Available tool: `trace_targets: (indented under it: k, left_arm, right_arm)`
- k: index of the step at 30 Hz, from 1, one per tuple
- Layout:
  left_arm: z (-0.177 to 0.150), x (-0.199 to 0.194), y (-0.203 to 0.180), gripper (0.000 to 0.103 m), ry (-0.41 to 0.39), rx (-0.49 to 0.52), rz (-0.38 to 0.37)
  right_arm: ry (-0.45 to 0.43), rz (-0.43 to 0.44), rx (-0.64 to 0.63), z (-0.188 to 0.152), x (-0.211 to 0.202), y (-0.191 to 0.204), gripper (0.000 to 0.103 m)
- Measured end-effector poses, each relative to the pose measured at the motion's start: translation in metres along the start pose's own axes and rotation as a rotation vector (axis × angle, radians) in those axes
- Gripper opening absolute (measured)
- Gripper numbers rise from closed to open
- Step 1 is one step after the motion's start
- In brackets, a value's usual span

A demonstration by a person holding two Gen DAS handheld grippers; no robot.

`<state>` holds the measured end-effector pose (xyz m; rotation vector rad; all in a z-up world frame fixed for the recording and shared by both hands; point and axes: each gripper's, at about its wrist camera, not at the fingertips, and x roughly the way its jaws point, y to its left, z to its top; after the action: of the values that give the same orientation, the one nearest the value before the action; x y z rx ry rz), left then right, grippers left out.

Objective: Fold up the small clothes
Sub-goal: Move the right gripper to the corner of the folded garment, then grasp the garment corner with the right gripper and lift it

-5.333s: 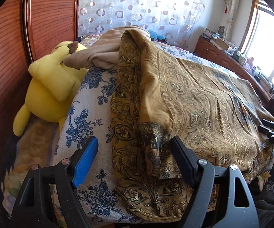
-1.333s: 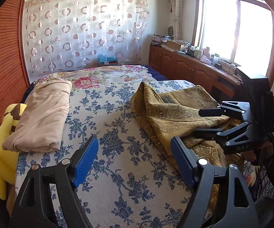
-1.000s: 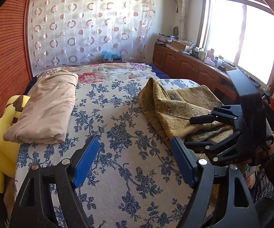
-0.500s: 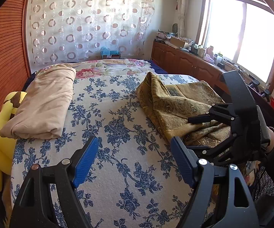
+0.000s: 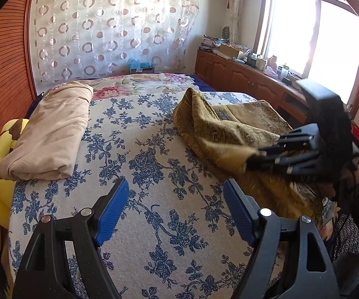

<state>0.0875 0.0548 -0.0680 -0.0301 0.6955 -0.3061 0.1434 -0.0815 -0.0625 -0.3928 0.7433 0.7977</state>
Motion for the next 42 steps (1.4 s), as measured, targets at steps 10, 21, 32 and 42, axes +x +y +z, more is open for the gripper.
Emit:
trace_targets:
  k: [10,21,32,42]
  left_arm:
    - [-0.005,0.010,-0.014,0.079,0.027,0.020,-0.021]
    - [-0.007,0.012,-0.019,0.079,0.036,0.029,-0.028]
    - [-0.009,0.016,-0.026,0.079,0.040,0.034,-0.048]
    - [-0.007,0.020,-0.032,0.079,0.044,0.033,-0.064]
  right_arm:
    - [-0.125,0.082,0.162,-0.003,-0.033,-0.035,0.013]
    - [-0.191,0.046,0.231,0.006,-0.034,-0.049,0.004]
    - [-0.186,-0.405,0.358,0.020,-0.059,-0.151,0.004]
    - [-0.181,-0.444,0.484,-0.052,-0.110,-0.180,0.034]
